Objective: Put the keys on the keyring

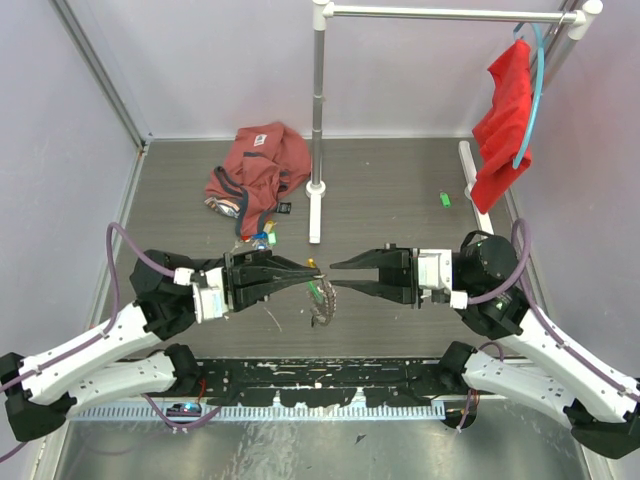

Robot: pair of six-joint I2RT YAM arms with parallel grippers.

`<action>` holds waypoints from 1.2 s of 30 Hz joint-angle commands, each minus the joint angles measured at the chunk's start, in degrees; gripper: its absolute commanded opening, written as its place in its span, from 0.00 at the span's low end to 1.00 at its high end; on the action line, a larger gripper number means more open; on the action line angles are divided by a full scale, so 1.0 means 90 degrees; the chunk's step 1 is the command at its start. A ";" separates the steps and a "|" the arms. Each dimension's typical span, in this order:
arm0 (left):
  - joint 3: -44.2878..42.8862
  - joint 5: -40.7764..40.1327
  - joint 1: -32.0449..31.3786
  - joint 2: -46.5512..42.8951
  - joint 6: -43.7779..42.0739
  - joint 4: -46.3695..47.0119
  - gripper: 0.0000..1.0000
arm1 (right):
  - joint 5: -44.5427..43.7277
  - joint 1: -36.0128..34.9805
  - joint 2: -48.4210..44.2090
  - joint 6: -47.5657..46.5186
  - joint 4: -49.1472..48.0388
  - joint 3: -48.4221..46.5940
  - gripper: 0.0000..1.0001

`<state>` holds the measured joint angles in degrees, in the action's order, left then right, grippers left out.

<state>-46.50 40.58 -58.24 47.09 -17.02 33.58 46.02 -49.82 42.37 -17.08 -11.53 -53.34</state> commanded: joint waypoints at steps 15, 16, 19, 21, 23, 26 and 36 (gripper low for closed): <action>-0.0092 0.0093 -0.0017 0.0051 0.0074 0.0175 0.00 | -0.0212 -0.0330 0.0045 -0.0339 0.0000 -0.0350 0.28; -0.0091 0.0100 -0.0019 0.0059 0.0074 0.0175 0.00 | -0.0225 -0.0333 0.0031 -0.0347 -0.0003 -0.0345 0.28; -0.0105 0.0156 -0.0020 0.0089 0.0083 0.0175 0.00 | -0.0273 -0.0338 0.0004 -0.0356 0.0002 -0.0359 0.28; -0.0115 0.0168 -0.0014 0.0104 0.0086 0.0174 0.00 | -0.0279 -0.0338 -0.0009 -0.0358 0.0002 -0.0344 0.28; -0.0118 0.0170 -0.0017 0.0114 0.0084 0.0175 0.00 | -0.0262 -0.0343 -0.0009 -0.0341 0.0002 -0.0347 0.26; -0.0126 0.0178 -0.0014 0.0119 0.0084 0.0149 0.00 | -0.0250 -0.0349 0.0007 -0.0328 0.0002 -0.0350 0.24; -0.0138 0.0173 -0.0017 0.0131 0.0040 0.0031 0.00 | -0.0249 -0.0359 0.0010 -0.0318 0.0030 -0.0370 0.21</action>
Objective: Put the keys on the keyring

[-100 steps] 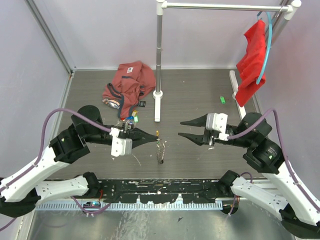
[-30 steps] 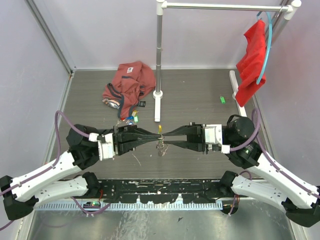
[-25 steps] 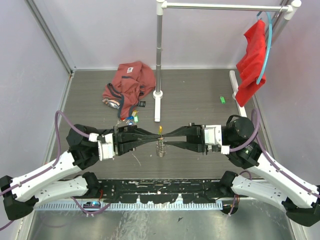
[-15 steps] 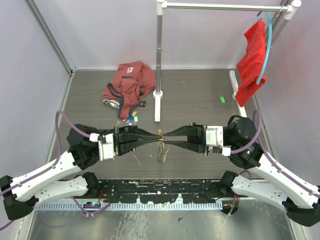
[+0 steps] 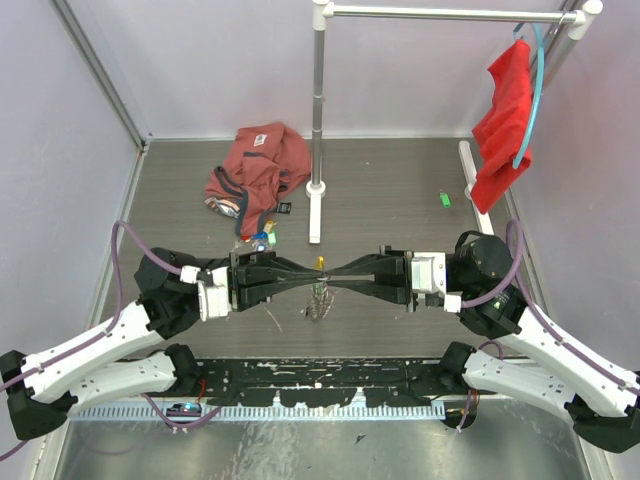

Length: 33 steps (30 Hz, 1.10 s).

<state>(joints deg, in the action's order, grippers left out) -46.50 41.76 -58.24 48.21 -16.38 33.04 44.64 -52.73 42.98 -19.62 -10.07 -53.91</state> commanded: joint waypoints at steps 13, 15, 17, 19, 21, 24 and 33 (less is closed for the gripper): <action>-0.0160 0.0089 -0.0020 0.0008 -0.0045 0.0068 0.00 | -0.0236 -0.0052 -0.0134 -0.0091 -0.0037 -0.0338 0.23; -0.0164 0.0096 -0.0020 0.0012 -0.0045 0.0062 0.00 | -0.0234 -0.0050 -0.0137 -0.0105 -0.0016 -0.0343 0.22; -0.0164 0.0103 -0.0014 0.0003 -0.0045 0.0060 0.00 | -0.0225 -0.0058 -0.0124 -0.0106 0.0013 -0.0355 0.19; -0.0165 0.0110 -0.0017 0.0000 -0.0045 0.0049 0.00 | -0.0229 -0.0049 -0.0086 -0.0120 0.0103 -0.0408 0.15; -0.0165 0.0108 -0.0021 -0.0010 -0.0045 0.0043 0.00 | -0.0234 -0.0049 -0.0044 -0.0152 0.0242 -0.0475 0.11; -0.0185 0.0090 -0.0016 -0.0015 -0.0052 -0.0021 0.00 | -0.0212 -0.0049 0.0030 -0.0305 0.0616 -0.0644 0.04; -0.0614 -0.0209 -0.0022 -0.0263 -0.0459 -0.1545 0.19 | -0.0614 -0.0052 0.0071 -0.1197 0.2522 -0.1353 0.01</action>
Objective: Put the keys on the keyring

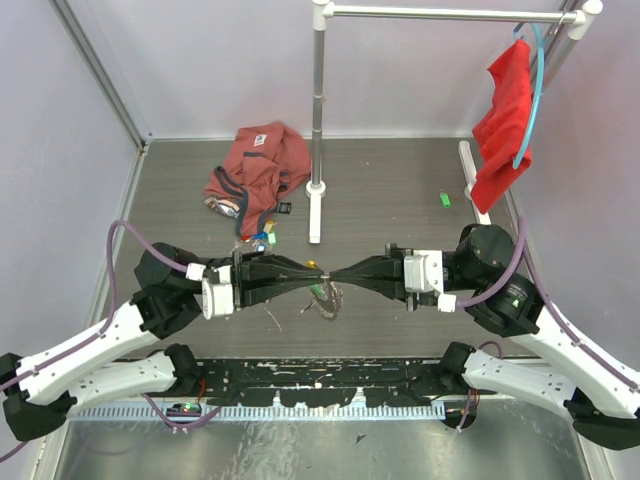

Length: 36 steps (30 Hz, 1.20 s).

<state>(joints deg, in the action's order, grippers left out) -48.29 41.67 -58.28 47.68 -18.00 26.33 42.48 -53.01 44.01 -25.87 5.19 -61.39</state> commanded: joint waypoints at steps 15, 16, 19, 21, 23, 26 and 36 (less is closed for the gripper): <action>-0.1367 -0.1223 -0.0015 0.0149 -0.0806 -0.3911 0.41 | -0.2127 -0.0018 0.0850 -0.1088 0.3698 -0.1431 0.01; -0.1406 -0.1251 -0.0009 0.0217 -0.0841 -0.4030 0.40 | -0.2271 -0.0018 0.0918 -0.1101 0.3775 -0.1458 0.01; -0.1502 -0.1318 -0.0014 0.0418 -0.0968 -0.4326 0.41 | -0.2675 -0.0018 0.1115 -0.1153 0.4051 -0.1604 0.01; -0.1517 -0.1351 -0.0012 0.0511 -0.1019 -0.4423 0.41 | -0.2821 -0.0018 0.1211 -0.1192 0.4188 -0.1652 0.01; -0.1517 -0.1408 -0.0009 0.0610 -0.1066 -0.4487 0.42 | -0.2852 -0.0018 0.1277 -0.1221 0.4300 -0.1684 0.01; -0.1537 -0.1510 -0.0009 0.0714 -0.1130 -0.4580 0.42 | -0.2845 -0.0023 0.1311 -0.1226 0.4382 -0.1689 0.01; -0.1594 -0.1526 -0.0015 0.1010 -0.1190 -0.4586 0.40 | -0.2455 -0.0018 0.1163 -0.1269 0.4175 -0.1582 0.01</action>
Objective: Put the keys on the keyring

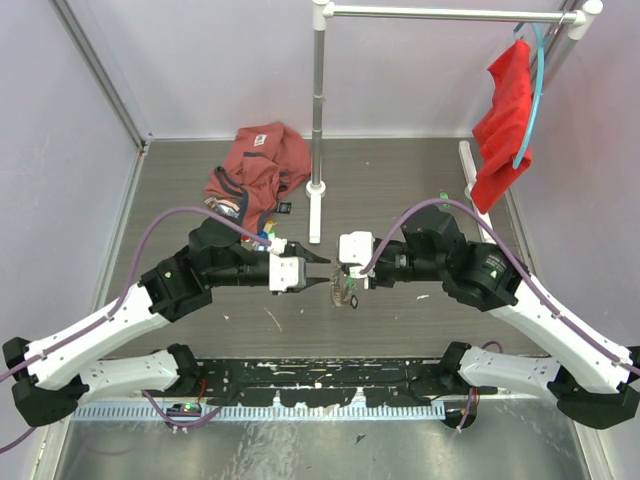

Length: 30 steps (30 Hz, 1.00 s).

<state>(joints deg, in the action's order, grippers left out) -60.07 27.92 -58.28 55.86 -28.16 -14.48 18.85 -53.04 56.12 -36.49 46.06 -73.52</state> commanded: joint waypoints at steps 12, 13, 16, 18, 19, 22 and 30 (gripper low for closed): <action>-0.0335 -0.0173 -0.0049 0.0270 -0.0066 0.0036 0.39 | 0.0428 -0.0015 -0.0223 -0.0086 -0.0401 -0.0194 0.01; -0.0337 -0.0195 -0.0052 0.0278 -0.0064 0.0052 0.39 | 0.0452 -0.0015 -0.0225 -0.0091 -0.0401 -0.0187 0.01; -0.0344 -0.0222 -0.0058 0.0306 -0.0055 0.0048 0.39 | 0.0498 -0.0015 -0.0229 -0.0096 -0.0406 -0.0176 0.01; -0.0356 -0.0214 -0.0074 0.0317 -0.0066 0.0053 0.38 | 0.0503 -0.0015 -0.0236 -0.0096 -0.0418 -0.0176 0.01; -0.0363 -0.0213 -0.0079 0.0323 -0.0062 0.0056 0.38 | 0.0503 -0.0018 -0.0230 -0.0106 -0.0421 -0.0172 0.01; -0.0391 -0.0205 -0.0100 0.0354 -0.0069 0.0046 0.37 | 0.0506 -0.0015 -0.0224 -0.0106 -0.0431 -0.0167 0.01; -0.0419 -0.0154 -0.0126 0.0425 -0.0080 0.0046 0.28 | 0.0523 -0.0015 -0.0225 -0.0106 -0.0440 -0.0161 0.01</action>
<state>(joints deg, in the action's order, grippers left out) -61.89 26.22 -59.09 59.53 -28.51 -14.44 22.44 -53.04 55.40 -37.21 45.89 -73.52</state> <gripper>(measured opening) 0.302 0.029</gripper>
